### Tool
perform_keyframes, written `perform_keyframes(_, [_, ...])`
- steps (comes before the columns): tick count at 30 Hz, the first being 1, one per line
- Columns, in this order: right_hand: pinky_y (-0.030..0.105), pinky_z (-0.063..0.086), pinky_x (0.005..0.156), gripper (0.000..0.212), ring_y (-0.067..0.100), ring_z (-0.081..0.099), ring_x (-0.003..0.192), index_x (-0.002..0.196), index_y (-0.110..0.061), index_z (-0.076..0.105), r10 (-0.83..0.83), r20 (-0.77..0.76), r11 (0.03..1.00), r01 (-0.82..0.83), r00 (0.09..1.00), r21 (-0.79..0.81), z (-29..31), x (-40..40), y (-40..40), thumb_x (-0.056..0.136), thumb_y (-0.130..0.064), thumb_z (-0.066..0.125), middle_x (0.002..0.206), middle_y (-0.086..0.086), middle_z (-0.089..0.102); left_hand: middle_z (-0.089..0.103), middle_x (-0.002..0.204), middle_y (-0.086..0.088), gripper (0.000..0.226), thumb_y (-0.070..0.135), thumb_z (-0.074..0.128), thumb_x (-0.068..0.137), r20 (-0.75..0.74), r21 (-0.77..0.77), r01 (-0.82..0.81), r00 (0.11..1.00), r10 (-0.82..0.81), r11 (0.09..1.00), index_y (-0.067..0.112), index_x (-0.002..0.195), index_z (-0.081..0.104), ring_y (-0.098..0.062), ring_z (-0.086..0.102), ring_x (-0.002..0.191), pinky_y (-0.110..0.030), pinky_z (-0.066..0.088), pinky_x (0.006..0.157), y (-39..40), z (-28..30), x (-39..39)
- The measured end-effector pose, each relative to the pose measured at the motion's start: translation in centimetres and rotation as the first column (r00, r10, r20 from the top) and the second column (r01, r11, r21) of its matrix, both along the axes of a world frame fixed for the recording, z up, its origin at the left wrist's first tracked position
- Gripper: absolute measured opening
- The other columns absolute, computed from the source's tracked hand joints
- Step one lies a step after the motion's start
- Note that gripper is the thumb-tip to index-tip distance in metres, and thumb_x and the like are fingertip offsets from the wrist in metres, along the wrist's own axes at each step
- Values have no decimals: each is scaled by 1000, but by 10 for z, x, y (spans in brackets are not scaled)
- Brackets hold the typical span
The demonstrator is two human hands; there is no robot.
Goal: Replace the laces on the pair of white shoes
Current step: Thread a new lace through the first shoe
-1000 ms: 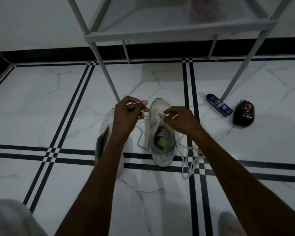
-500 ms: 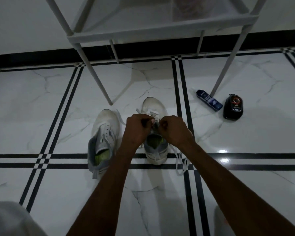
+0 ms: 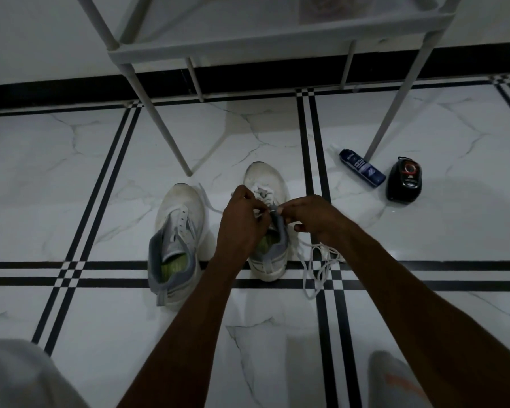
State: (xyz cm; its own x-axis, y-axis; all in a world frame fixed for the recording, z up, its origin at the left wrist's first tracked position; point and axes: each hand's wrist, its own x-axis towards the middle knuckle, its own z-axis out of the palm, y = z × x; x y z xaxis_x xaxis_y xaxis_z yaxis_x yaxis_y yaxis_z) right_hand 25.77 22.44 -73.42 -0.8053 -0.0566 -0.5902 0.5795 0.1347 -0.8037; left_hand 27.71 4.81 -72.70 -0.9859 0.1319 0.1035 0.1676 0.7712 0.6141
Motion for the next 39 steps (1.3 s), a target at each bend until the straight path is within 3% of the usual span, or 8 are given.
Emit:
perform_keyframes(15, [26,50,68,24,12,68,80,102,-5,75,-34,-12,996,33,999,-86,4,3,-4,85,-22,78,93,11,76,56,101,-5,9,13,69,90,-8,-27,-116,993,116,993,9,91,76,-20,61,81,-39,56,74,8,-6,7])
perform_keyframes(19, [24,49,63,16,14,66,81,99,-6,74,17,-40,1000,-17,999,7,4,-3,-10,86,-14,75,94,13,74,58,97,-1,30,9,70,80,-43,53,-254,966,256,966,17,104,54,-20,59,84,-34,48,67,15,-3,21])
perform_keyframes(25, [25,58,67,13,20,68,82,98,-1,72,27,-28,999,-27,999,22,10,-7,-12,87,1,66,90,16,73,67,73,4,34,48,53,100,32,-82,-277,959,280,957,19,88,66,-12,60,63,-22,35,54,31,-3,38])
perform_keyframes(28, [27,59,65,7,21,70,83,96,-3,68,-210,-82,975,215,974,53,7,-11,4,92,-3,62,97,18,72,70,74,0,34,44,52,99,39,-129,-289,955,296,949,19,84,70,-22,67,68,-29,45,58,32,-5,33])
perform_keyframes(31, [22,54,74,10,20,67,87,95,-8,65,-382,-405,765,531,830,366,2,-15,32,97,-14,57,99,12,70,68,71,0,34,42,52,98,22,-146,-296,953,303,944,20,81,71,-23,67,65,-32,51,59,31,-8,33])
perform_keyframes(33, [25,52,84,10,23,64,98,101,-8,64,-276,-575,735,554,770,390,-3,-13,41,94,-13,64,106,12,66,66,66,2,33,40,53,100,-33,-193,-302,953,301,934,20,81,71,-20,61,57,-28,40,54,35,-8,37])
perform_keyframes(36, [42,40,109,51,27,51,124,131,-11,56,153,-578,814,229,801,533,-11,-7,28,85,-20,76,134,15,54,60,60,5,30,36,57,99,-94,-254,-308,951,294,917,22,75,68,-10,39,48,-22,21,48,38,-6,39])
perform_keyframes(39, [39,46,101,23,25,64,105,108,-7,73,484,-487,777,-101,727,621,-9,0,-1,87,-16,72,112,15,70,53,56,8,30,34,60,97,-87,-203,-292,956,280,934,21,70,66,-5,32,46,-17,14,46,39,-7,38])
